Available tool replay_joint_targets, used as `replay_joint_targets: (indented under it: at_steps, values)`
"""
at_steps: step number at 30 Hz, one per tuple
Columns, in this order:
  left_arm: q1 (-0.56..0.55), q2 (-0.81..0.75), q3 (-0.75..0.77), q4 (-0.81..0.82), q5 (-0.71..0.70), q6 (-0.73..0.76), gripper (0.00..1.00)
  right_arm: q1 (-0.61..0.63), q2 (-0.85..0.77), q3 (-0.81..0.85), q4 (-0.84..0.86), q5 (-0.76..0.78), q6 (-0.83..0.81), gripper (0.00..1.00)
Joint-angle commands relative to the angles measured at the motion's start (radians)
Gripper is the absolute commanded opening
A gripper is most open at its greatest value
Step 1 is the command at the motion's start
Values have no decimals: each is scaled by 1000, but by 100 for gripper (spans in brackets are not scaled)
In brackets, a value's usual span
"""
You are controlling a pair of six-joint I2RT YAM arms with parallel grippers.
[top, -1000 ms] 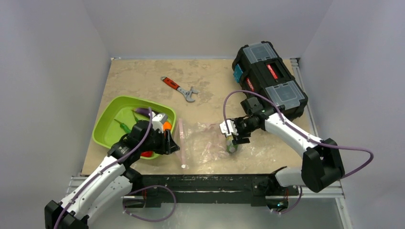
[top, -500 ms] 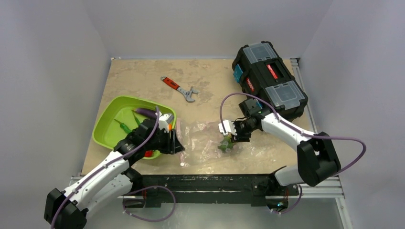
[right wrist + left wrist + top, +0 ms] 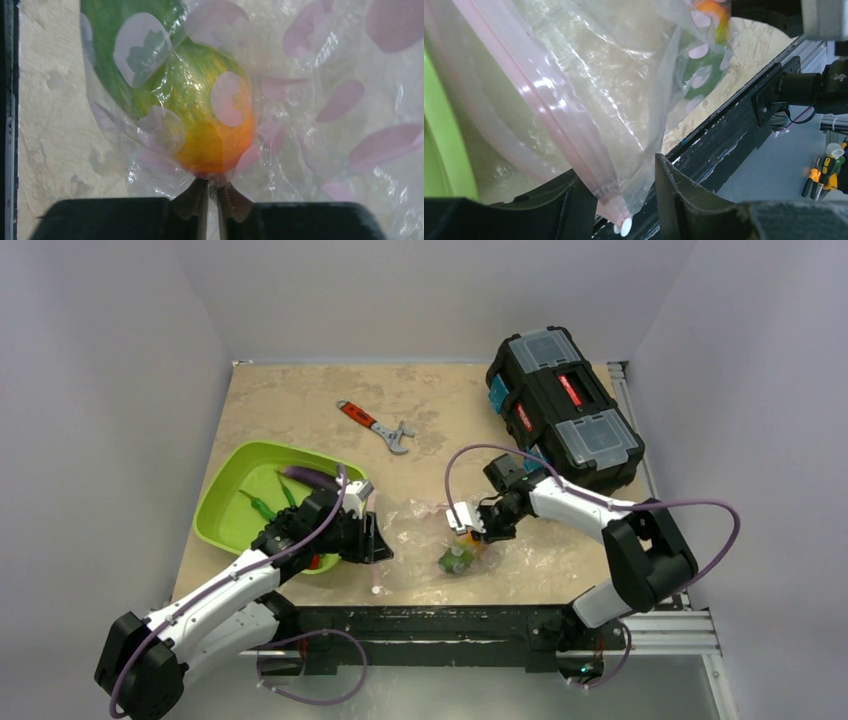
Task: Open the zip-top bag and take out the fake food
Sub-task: Pick up the fake fruit from the zipper food storage bag.
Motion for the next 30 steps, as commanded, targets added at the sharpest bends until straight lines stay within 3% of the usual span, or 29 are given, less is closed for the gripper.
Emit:
replay_joint_targets:
  at_steps: [1, 9, 17, 21, 26, 30]
  values:
    - [-13, 9, -4, 73, 22, -22, 43, 86, 41, 56, 46, -18, 89, 1]
    - [-20, -1, -18, 97, 22, -36, 43, 104, 66, 130, 67, -168, 205, 0]
    - [-21, -10, -48, 155, 40, -62, 44, 52, 14, 105, 110, -177, 226, 9]
    - [-21, -24, -62, 177, 40, -71, 44, -5, -33, 84, 111, -187, 206, 16]
    - [-20, -21, -82, 217, 56, -86, 44, -24, -99, 47, 94, -192, 147, 33]
    - [-21, -33, -87, 210, 57, -86, 44, -34, -127, 49, 51, -233, 89, 38]
